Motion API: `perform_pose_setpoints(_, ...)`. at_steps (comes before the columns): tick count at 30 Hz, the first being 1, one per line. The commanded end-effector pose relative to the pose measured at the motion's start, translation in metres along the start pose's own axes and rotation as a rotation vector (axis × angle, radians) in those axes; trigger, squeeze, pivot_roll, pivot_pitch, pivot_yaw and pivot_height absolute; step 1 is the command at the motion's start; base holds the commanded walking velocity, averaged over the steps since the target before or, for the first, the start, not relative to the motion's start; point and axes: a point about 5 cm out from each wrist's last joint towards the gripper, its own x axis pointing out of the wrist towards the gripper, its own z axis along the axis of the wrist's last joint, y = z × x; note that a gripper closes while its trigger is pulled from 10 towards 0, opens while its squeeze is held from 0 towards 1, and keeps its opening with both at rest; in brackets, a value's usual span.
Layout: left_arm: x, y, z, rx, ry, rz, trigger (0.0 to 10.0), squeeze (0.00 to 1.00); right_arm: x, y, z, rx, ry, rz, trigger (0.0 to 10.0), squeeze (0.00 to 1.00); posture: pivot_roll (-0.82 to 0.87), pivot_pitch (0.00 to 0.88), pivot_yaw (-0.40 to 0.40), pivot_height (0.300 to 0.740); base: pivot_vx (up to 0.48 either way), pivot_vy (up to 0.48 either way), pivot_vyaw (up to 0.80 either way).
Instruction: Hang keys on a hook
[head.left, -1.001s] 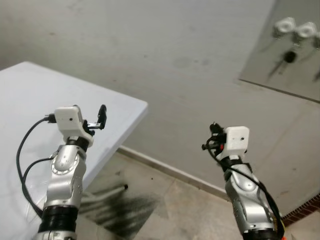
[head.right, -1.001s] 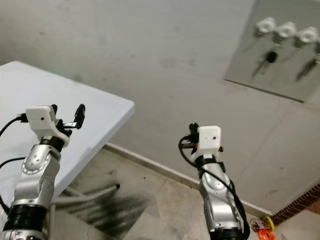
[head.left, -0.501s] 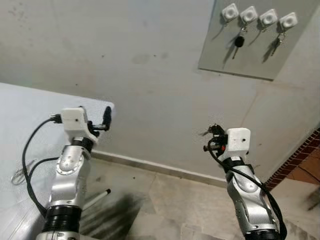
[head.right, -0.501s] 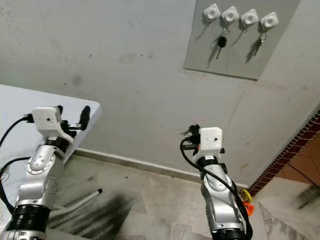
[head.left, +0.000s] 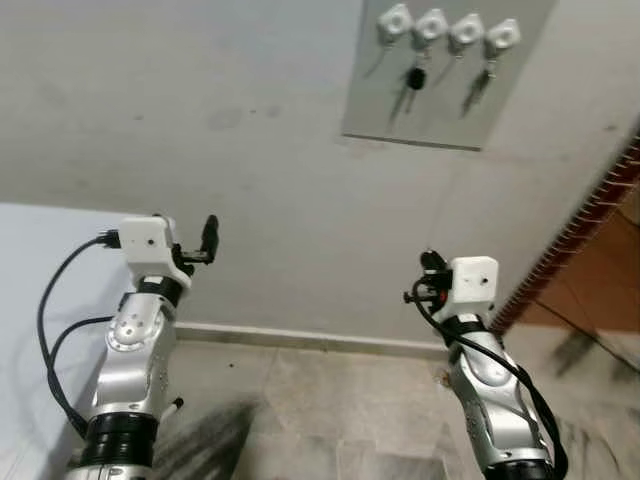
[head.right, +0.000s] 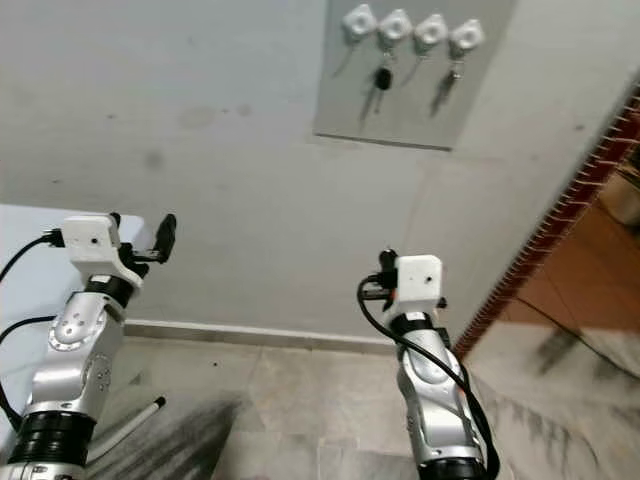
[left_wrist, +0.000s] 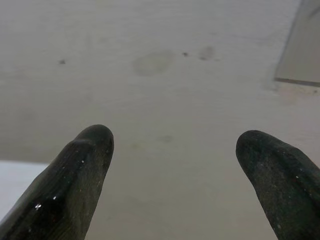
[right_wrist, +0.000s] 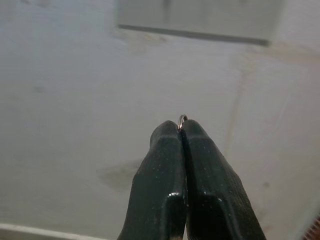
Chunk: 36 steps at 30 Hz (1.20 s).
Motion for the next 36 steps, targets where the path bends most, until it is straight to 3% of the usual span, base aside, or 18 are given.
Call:
perform_pose_setpoints(1,0.002,-0.008,0.002,-0.007,-0.009,-0.024,10.0,0.00,0.001,-0.007,0.005,-0.019,-0.014,-0.015,10.0,0.00,0.03,0.000,-0.017,0.740,0.000,0.000,-0.75)
perform_pose_setpoints(12,0.004,-0.008,0.002,0.012,-0.007,-0.021,10.0,0.00,0.004,-0.011,0.000,0.035,0.034,-0.082,10.0,0.00,0.02,0.000,-0.019,0.740,0.000,0.000,0.00)
perform_pose_setpoints(23,0.006,-0.010,0.001,0.009,0.015,-0.070,10.0,0.00,0.003,-0.021,0.005,-0.001,-0.009,-0.115,10.0,0.00,0.00,0.000,0.007,0.740,0.000,0.000,0.00)
perform_pose_setpoints(36,0.012,-0.015,0.003,0.009,0.028,-0.105,10.0,0.00,-0.003,-0.023,0.003,0.035,-0.022,-0.150,10.0,0.00,-0.01,0.000,0.033,0.740,0.000,0.000,0.00)
